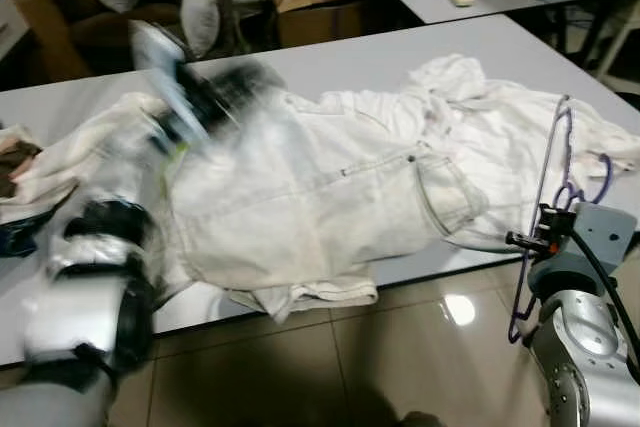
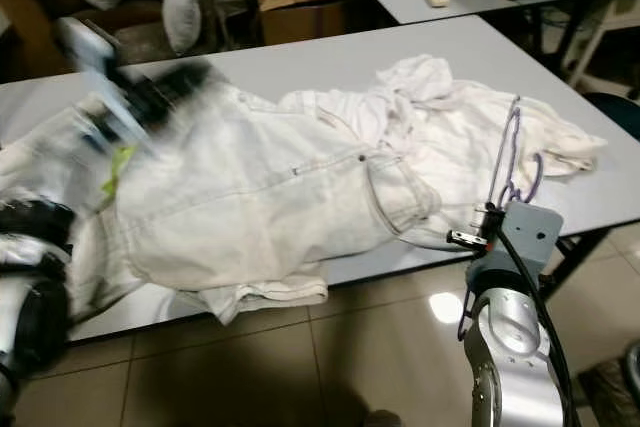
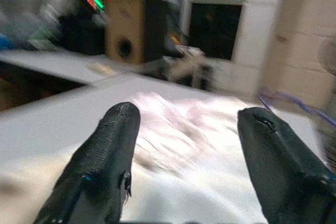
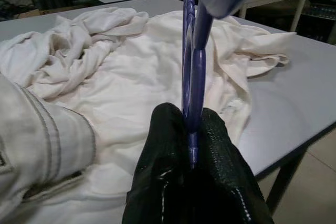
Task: Hang hanger
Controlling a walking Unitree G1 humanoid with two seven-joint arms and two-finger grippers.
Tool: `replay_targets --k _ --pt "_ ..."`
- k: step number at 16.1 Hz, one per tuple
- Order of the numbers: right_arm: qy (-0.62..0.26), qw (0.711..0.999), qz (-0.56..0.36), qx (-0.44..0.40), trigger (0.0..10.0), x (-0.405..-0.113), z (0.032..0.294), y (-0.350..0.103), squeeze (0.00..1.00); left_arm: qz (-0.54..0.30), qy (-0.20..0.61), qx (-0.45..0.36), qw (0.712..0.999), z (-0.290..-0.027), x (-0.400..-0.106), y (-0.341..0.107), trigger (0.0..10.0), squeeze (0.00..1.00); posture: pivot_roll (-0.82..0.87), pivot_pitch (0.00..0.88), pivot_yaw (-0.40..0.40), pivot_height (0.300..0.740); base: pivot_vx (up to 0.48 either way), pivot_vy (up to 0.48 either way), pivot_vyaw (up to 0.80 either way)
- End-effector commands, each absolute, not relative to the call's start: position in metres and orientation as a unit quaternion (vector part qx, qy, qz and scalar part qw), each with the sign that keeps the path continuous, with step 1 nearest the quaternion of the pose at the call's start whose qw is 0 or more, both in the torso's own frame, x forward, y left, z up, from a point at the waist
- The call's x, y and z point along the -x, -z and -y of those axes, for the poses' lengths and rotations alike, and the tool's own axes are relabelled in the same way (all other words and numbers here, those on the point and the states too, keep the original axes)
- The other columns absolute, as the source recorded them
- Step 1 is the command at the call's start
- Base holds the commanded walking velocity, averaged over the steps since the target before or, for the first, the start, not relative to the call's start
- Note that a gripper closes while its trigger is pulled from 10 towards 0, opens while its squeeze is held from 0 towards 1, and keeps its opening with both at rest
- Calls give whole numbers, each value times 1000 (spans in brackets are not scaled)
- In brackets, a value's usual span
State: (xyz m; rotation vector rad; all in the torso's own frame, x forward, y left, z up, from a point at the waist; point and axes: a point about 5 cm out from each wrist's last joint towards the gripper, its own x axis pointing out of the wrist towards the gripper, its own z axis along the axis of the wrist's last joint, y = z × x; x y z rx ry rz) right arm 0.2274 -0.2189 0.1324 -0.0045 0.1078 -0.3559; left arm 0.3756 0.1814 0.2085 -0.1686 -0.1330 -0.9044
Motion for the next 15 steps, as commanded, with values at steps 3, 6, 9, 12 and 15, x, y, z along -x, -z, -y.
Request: replay_targets --k 3,6,9,12,15 --pt "166 985 -46 -3 10000 -229 215 -136 0 21 546 33 837 -118 -353 -174 10000 1000 -249 0 106 740 0 0 0" --pt "164 985 -47 1 10000 -227 216 -137 0 -16 579 -17 815 -81 -333 -144 10000 1000 -255 7 110 740 0 0 0" --pt "167 985 -47 2 10000 -223 216 -137 0 -37 526 -103 843 -79 -333 -124 10000 0 -274 10 121 740 0 0 0" --pt "169 985 -47 3 10000 -221 217 -138 0 -73 445 -248 857 -93 -341 -107 10000 0 -282 3 121 740 0 0 0" --pt "166 985 -47 4 10000 -223 216 -138 0 -99 441 -289 844 -97 -339 -98 10000 0 -279 2 117 740 0 0 0"
